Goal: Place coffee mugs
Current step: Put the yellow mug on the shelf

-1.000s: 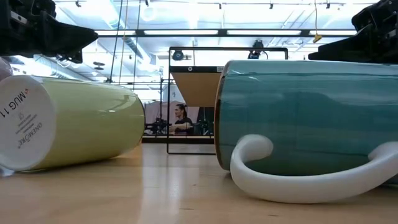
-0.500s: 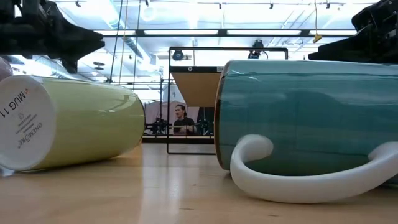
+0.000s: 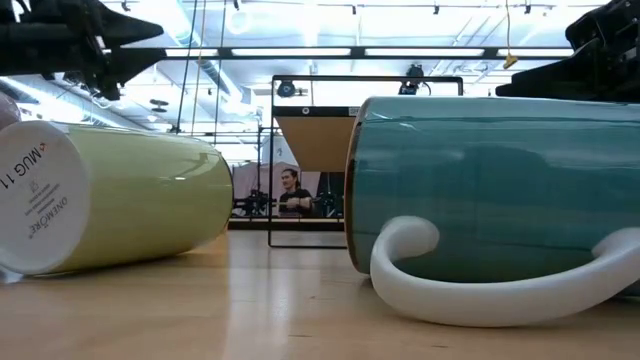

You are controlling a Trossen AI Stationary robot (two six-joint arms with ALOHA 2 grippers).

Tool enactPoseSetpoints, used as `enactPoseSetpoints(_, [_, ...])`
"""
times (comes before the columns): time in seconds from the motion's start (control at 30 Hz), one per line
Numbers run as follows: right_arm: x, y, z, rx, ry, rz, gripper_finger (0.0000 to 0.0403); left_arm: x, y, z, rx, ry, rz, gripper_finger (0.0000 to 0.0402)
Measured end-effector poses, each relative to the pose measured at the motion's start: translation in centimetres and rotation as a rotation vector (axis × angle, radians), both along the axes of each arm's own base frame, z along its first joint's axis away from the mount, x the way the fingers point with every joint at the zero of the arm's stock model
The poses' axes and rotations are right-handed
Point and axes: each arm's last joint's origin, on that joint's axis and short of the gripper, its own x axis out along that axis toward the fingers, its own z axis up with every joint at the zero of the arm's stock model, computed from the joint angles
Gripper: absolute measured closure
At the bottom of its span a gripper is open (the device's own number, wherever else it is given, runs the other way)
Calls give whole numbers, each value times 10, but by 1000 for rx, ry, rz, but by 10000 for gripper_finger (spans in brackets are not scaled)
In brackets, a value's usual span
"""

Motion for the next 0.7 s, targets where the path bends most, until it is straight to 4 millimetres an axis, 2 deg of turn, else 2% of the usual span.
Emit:
enactPoseSetpoints(0.3, [0,0,0,0,0,0,197,5,4,20,-98,36,173,189])
enactPoseSetpoints(0.47, [0,0,0,0,0,0,197,10,6,37,-145,62,288,189])
enactPoseSetpoints(0.7, [0,0,0,0,0,0,197,21,6,67,-131,191,380,189])
